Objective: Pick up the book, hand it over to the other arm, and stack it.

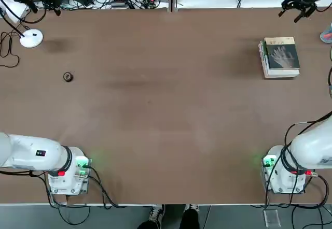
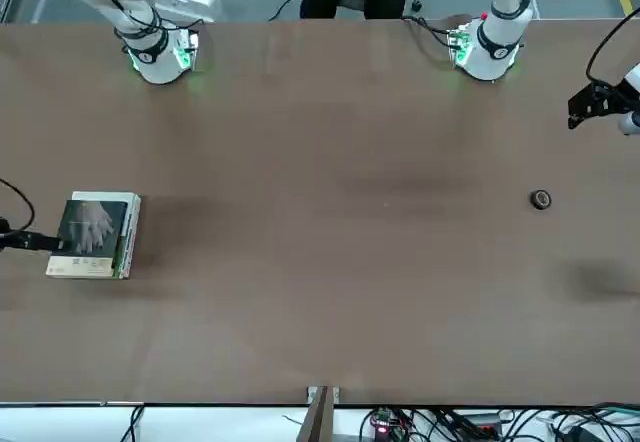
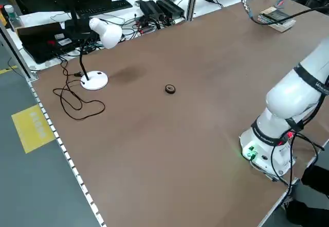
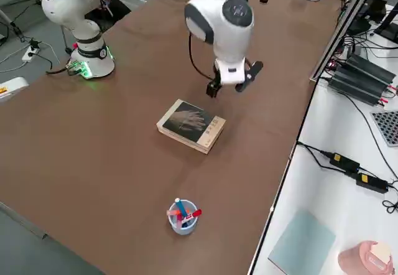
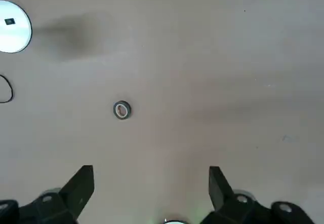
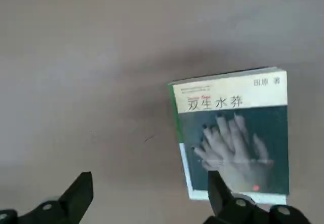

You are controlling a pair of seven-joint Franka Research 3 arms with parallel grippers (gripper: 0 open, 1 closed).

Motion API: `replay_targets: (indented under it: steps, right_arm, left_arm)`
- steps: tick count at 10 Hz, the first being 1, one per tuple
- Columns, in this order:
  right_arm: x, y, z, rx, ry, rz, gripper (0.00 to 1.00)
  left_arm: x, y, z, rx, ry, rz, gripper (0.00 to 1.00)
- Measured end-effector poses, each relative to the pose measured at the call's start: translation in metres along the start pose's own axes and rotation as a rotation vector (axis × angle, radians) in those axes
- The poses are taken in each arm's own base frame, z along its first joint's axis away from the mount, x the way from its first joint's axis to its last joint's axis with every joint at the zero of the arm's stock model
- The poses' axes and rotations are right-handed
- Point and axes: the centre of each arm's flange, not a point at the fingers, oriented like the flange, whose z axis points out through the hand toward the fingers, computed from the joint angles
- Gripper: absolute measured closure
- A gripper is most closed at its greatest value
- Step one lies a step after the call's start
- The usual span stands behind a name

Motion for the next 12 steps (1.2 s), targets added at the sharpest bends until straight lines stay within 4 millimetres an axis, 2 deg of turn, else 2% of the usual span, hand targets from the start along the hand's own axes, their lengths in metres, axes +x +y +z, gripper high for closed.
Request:
replay_targets:
  steps: [2,7,12]
  right_arm:
    - [-0.011,-0.02,-0.015,-0.034,0.016,-0.011,0.0]
    - [-0.041,-0.023,-0.055,-0.121,0.059,-0.043,0.0]
    - [-0.081,-0.043,-0.115,-0.228,0.13,-0.095,0.0]
  left_arm:
    - [0.0,0.0,0.0,0.0,0.001,0.0,0.0]
    - [0.0,0.0,-0.004,0.0,0.008,0.001,0.0]
    - [0.0,0.001,-0.006,0.001,0.014,0.002,0.0]
